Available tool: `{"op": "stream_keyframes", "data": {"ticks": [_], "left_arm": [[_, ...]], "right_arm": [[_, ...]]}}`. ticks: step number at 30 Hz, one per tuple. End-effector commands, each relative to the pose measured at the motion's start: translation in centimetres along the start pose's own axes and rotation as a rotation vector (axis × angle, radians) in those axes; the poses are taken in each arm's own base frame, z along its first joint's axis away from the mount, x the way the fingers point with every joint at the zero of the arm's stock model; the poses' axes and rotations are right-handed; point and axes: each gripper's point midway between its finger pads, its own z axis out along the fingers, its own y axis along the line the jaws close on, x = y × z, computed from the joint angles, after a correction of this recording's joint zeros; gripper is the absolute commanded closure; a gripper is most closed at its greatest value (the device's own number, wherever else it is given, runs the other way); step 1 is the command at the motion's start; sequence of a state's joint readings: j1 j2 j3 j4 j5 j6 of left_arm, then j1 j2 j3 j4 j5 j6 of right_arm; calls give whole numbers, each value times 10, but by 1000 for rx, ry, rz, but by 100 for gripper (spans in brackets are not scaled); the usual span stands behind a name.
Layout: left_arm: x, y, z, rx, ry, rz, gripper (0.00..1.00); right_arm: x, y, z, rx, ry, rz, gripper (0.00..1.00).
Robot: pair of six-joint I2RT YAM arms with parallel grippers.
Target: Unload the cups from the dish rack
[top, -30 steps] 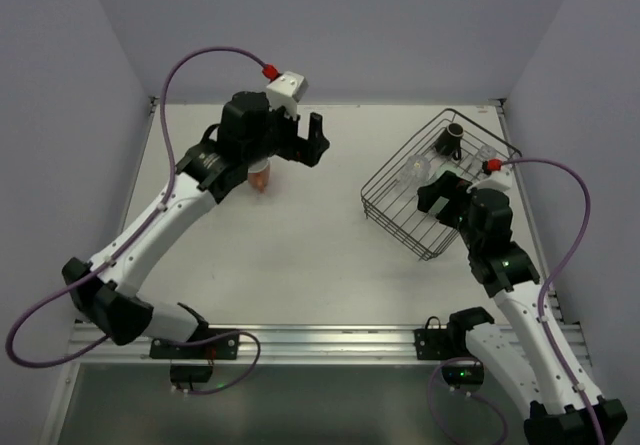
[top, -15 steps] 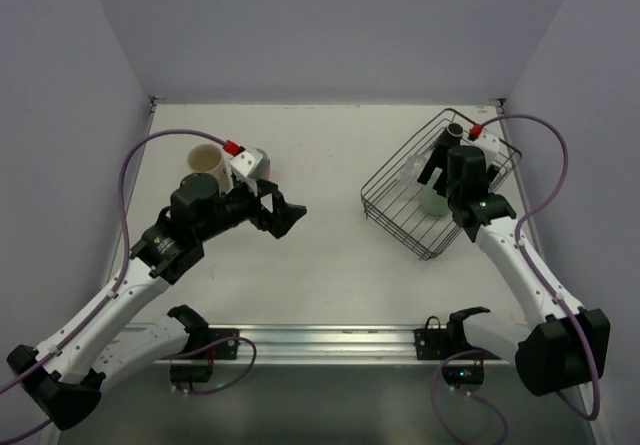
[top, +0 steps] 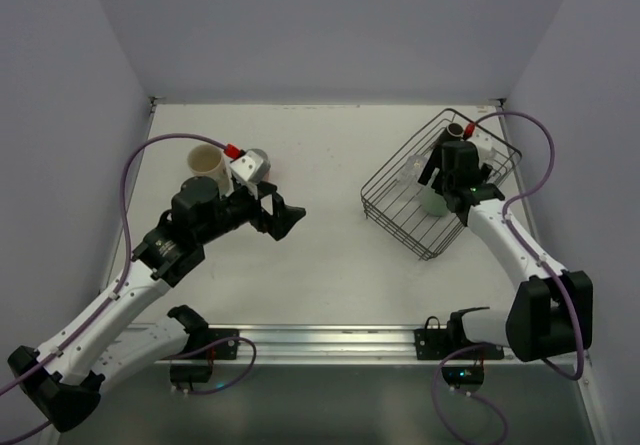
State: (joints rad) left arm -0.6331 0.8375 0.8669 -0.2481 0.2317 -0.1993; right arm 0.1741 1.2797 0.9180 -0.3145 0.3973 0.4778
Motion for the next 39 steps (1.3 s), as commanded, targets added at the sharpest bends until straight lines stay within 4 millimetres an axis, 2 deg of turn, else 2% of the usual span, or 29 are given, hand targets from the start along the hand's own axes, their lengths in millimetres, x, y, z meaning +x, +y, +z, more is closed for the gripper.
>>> {"op": "stream_keyframes", "data": {"ticks": [1, 4, 8, 11, 12, 15, 16, 18, 19, 20, 21, 22, 23, 24, 25, 26, 27, 30, 34, 35, 36, 39], "left_arm": [[-11, 2, 2, -1, -47, 36, 0], [-11, 1, 2, 4, -46, 33, 0], [-12, -14, 7, 95, -39, 22, 0], [-14, -19, 10, 124, -33, 6, 0], [-13, -20, 11, 131, -30, 1, 0], [-21, -31, 11, 185, -49, -24, 0], [-23, -34, 12, 201, -49, -36, 0], [-33, -45, 11, 253, -66, -74, 0], [-35, -48, 12, 267, -68, -95, 0], [-43, -56, 11, 306, -93, -138, 0], [-49, -60, 12, 331, -115, -153, 0], [-45, -63, 17, 354, -110, -186, 0], [-57, -74, 15, 419, -150, -236, 0], [-58, -77, 17, 448, -159, -266, 0], [-46, -78, 25, 465, -131, -319, 0], [-54, -84, 25, 512, -160, -374, 0], [-48, -83, 33, 518, -143, -413, 3], [-37, -80, 48, 516, -126, -507, 4], [-32, -84, 66, 516, -118, -547, 4], [-38, -86, 69, 520, -133, -546, 4], [-33, -89, 75, 526, -120, -553, 4], [-36, -90, 83, 531, -144, -562, 5]], "right_arm": [[-23, 9, 7, -13, -59, 7, 13], [-23, 8, 13, 3, -57, -4, 23], [-25, 5, 8, 5, -70, 5, 36], [-35, 0, -8, -7, -120, 30, 49], [-43, -1, -20, -21, -148, 44, 49], [-50, -3, -37, -49, -180, 65, 50], [-56, 0, -50, -90, -203, 83, 50], [-56, 3, -62, -138, -211, 113, 50], [-64, 6, -78, -190, -245, 138, 51], [-56, 18, -86, -281, -220, 140, 51], [-58, 29, -96, -358, -224, 181, 51], [-64, 38, -115, -456, -254, 210, 54], [-48, 59, -127, -604, -201, 204, 54], [-54, 72, -142, -706, -214, 255, 54], [-55, 79, -154, -773, -207, 277, 54], [-54, 83, -166, -832, -207, 291, 54], [-56, 93, -184, -933, -196, 309, 54], [-61, 99, -211, -1051, -216, 329, 54], [-55, 103, -227, -1135, -192, 338, 54], [-52, 104, -227, -1149, -179, 348, 54], [-50, 106, -228, -1163, -173, 346, 54], [-42, 106, -227, -1178, -149, 349, 54]]}}
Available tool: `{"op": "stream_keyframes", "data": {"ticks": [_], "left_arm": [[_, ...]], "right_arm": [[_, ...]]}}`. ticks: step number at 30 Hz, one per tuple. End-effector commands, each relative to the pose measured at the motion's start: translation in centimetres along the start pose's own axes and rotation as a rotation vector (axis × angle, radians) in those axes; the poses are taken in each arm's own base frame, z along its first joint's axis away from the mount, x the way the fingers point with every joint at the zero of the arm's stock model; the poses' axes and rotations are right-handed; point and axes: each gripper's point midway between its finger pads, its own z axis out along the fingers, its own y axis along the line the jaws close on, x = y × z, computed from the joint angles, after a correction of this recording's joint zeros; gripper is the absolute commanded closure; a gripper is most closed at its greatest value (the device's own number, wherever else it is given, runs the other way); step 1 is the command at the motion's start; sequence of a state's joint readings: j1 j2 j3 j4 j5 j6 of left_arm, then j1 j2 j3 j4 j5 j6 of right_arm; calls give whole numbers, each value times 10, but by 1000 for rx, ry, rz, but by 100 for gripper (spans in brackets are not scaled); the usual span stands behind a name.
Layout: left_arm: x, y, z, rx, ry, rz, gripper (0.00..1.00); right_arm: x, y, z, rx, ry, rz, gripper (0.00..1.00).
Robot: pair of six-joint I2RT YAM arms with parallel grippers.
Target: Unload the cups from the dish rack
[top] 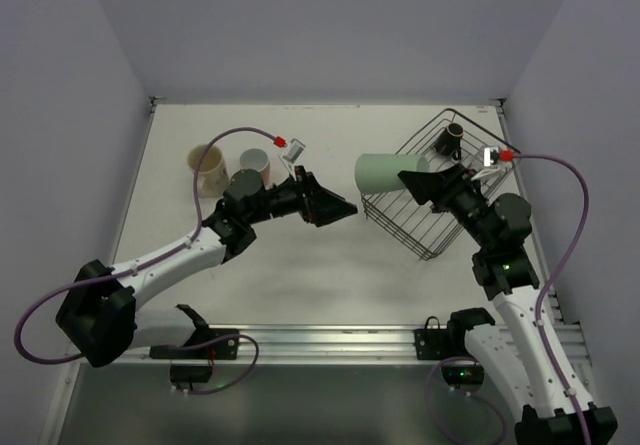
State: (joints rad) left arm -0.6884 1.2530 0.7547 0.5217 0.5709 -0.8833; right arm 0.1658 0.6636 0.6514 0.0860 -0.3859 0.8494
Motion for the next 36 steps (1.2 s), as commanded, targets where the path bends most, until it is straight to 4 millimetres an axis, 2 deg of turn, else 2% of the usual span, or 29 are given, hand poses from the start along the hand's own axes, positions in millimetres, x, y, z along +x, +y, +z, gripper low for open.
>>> {"op": "stream_keyframes", "data": {"ticks": [1, 5, 8, 14, 15, 16, 17, 18, 21, 23, 25, 26, 28, 29, 30, 31, 32, 34, 36], "left_arm": [[-31, -32, 10, 116, -116, 35, 5], [-39, -36, 17, 139, -143, 43, 5], [-40, -34, 21, 142, -153, 40, 10], [-42, -30, 22, 124, -167, 55, 18], [-43, -32, 22, 133, -172, 57, 29], [-46, -37, 21, 152, -185, 62, 35], [-46, -38, 22, 157, -186, 61, 47], [-47, -39, 22, 161, -189, 62, 54], [-54, -42, 25, 162, -209, 70, 64], [-58, -41, 28, 156, -225, 75, 83], [-64, -45, 30, 159, -243, 93, 89], [-67, -48, 29, 164, -250, 101, 100], [-71, -46, 29, 141, -261, 121, 100], [-76, -49, 26, 126, -275, 140, 100], [-84, -53, 25, 111, -287, 164, 100], [-83, -36, 26, 11, -270, 194, 100], [-92, -38, 21, -33, -283, 227, 100], [-109, -27, 15, -190, -270, 303, 100], [-120, -16, 11, -311, -243, 345, 100]], "right_arm": [[4, 23, -3, -118, 22, 26, 54], [14, 23, -4, -148, 49, 51, 54], [22, 23, -3, -172, 84, 74, 54], [22, 24, -7, -181, 71, 85, 54], [25, 25, -7, -187, 82, 92, 54], [28, 21, -6, -183, 87, 100, 54], [29, 21, -5, -188, 90, 111, 54], [31, 18, -4, -183, 94, 117, 54], [37, 14, 0, -189, 117, 142, 55], [42, 14, 2, -200, 142, 160, 55], [47, 9, 6, -189, 162, 176, 55], [50, 6, 7, -180, 172, 182, 55], [55, 1, 9, -162, 193, 190, 45], [57, -2, 9, -148, 197, 185, 36], [55, -2, 8, -144, 191, 177, 14], [51, -1, 8, -142, 178, 147, 7], [52, -7, 7, -104, 173, 142, 1], [40, -1, 3, -95, 131, 73, 1], [35, -9, -1, -34, 106, 42, 1]]}}
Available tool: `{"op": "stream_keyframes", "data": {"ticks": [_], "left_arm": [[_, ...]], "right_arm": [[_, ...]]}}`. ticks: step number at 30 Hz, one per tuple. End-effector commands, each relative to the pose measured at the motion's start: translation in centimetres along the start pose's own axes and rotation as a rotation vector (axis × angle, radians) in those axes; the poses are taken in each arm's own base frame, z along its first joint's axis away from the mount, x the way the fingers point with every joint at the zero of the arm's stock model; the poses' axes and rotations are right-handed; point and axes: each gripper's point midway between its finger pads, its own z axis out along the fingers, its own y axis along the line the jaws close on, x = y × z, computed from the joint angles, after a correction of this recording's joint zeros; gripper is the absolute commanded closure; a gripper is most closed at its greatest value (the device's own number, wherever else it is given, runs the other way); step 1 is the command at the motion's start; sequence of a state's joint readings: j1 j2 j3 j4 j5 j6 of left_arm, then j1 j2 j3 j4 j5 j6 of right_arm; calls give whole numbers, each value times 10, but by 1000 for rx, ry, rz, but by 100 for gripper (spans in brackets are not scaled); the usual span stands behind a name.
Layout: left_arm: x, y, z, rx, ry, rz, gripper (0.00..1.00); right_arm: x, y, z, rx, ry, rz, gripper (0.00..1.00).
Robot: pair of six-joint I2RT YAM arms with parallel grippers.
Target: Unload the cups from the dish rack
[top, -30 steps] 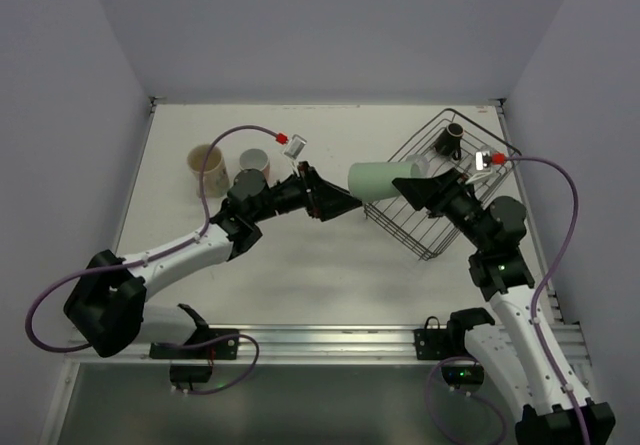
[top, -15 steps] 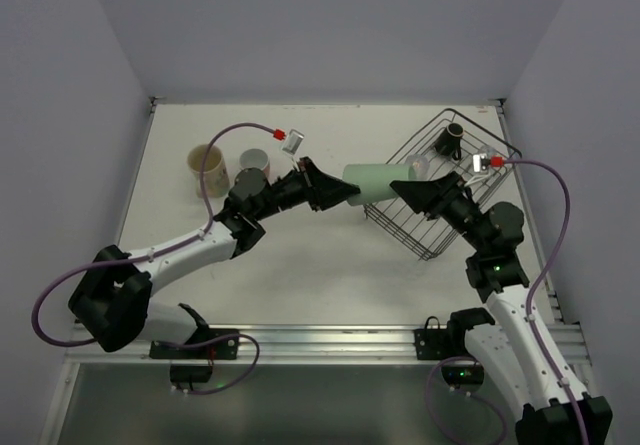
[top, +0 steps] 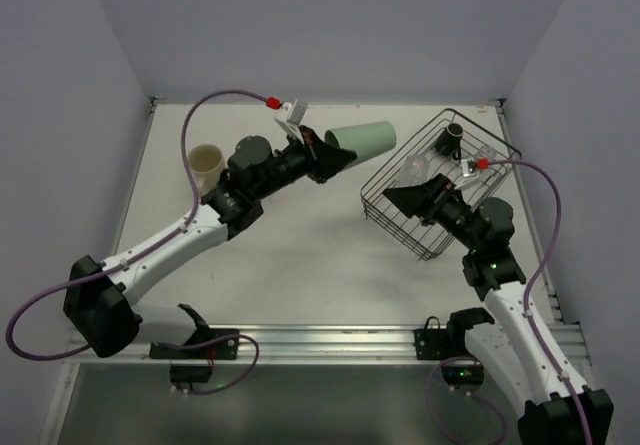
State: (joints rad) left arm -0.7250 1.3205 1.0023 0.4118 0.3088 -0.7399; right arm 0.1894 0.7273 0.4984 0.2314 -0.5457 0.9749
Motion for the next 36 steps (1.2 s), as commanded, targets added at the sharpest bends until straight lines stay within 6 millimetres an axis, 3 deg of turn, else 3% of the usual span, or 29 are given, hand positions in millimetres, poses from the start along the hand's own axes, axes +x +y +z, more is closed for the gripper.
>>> {"op": "stream_keyframes", "data": {"ticks": [1, 3, 4, 6, 7, 8, 9, 10, 11, 13, 15, 22, 28, 36], "left_arm": [[-35, 28, -17, -293, 38, 228, 100], [-46, 39, -13, -388, 79, 279, 100], [-40, 65, -25, -524, 154, 323, 100], [-45, 83, -16, -614, 215, 373, 100], [-37, 99, -26, -690, 304, 412, 100], [-41, 108, -14, -724, 331, 432, 100], [-36, 116, -13, -751, 378, 446, 100], [-16, 139, -17, -805, 494, 466, 100], [-26, 136, -12, -809, 490, 483, 100], [-4, 157, -14, -843, 623, 496, 100], [1, 163, -13, -844, 667, 508, 100], [34, 219, -22, -941, 833, 501, 100], [51, 237, -21, -920, 893, 481, 100], [58, 256, -19, -897, 944, 448, 97]], "right_arm": [[-26, 15, -12, 47, -97, -135, 1], [-31, 8, -20, 112, -131, -179, 1], [-33, 6, -24, 134, -136, -206, 1], [-32, -1, -30, 185, -138, -221, 1], [-34, -1, -32, 194, -138, -249, 1], [-31, -5, -35, 214, -126, -251, 1], [-31, -7, -36, 228, -124, -259, 1], [-31, -11, -39, 255, -121, -273, 1], [-32, -12, -40, 268, -120, -281, 1], [-32, -19, -43, 305, -121, -298, 1], [-32, -21, -46, 317, -126, -305, 1], [-19, -35, -46, 328, -84, -307, 1], [-11, -43, -42, 319, -66, -293, 1], [-7, -49, -37, 319, -47, -277, 1]]}}
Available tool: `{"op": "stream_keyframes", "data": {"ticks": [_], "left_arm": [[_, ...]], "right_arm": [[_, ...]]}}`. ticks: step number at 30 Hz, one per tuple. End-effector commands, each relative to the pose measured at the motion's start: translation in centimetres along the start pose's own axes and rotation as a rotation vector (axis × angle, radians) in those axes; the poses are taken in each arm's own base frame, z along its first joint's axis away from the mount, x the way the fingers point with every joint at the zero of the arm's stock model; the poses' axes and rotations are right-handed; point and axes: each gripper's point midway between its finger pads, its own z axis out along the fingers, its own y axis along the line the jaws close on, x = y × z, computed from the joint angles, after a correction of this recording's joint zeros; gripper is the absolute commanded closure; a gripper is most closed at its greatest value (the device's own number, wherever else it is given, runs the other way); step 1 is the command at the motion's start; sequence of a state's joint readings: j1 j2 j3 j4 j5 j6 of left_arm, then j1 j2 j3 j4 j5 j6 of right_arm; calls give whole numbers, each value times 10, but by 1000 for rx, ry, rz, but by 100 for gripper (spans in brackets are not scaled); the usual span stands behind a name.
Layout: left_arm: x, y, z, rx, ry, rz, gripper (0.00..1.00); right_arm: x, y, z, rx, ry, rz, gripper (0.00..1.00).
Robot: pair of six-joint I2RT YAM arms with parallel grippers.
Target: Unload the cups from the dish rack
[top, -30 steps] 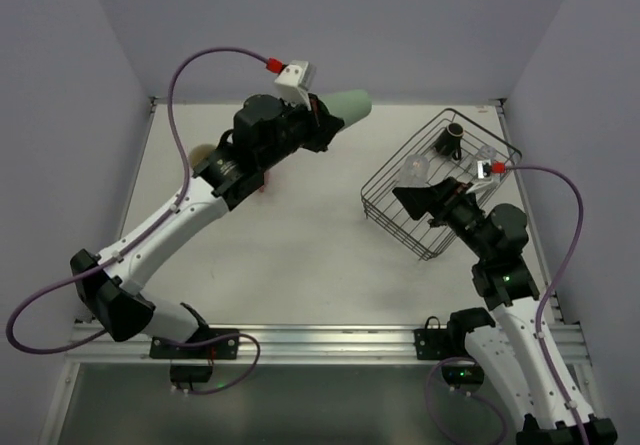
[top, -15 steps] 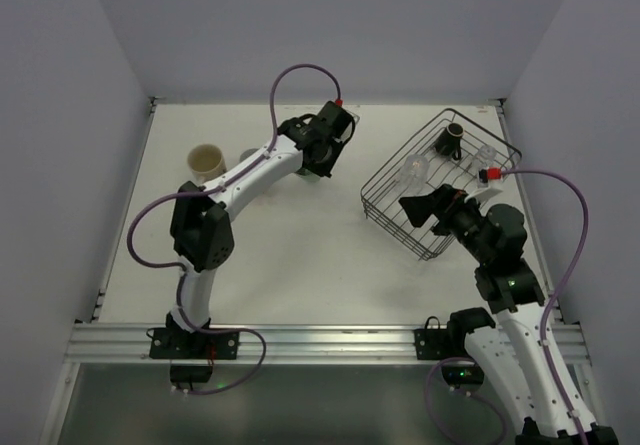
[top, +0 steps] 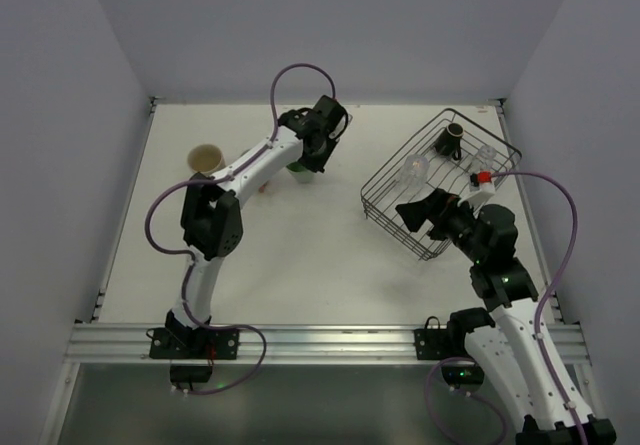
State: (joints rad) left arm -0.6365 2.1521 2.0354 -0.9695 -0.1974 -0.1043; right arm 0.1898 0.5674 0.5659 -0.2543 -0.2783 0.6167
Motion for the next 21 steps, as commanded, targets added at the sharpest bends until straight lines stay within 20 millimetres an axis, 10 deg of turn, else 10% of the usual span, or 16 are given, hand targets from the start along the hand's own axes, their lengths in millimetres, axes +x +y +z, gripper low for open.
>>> {"op": "stream_keyframes", "data": {"ticks": [1, 9, 13, 21], "left_arm": [[-3, 3, -2, 26, 12, 42, 97], [4, 8, 3, -3, 38, 55, 90], [2, 12, 6, -20, 30, 45, 58], [-26, 23, -9, -74, -80, -13, 25]], "right_arm": [[-8, 7, 3, -32, -29, -20, 1], [-7, 5, 8, -29, -20, -8, 1], [-8, 5, 9, -26, -22, -8, 1], [-17, 3, 13, 0, -46, -10, 1]]}}
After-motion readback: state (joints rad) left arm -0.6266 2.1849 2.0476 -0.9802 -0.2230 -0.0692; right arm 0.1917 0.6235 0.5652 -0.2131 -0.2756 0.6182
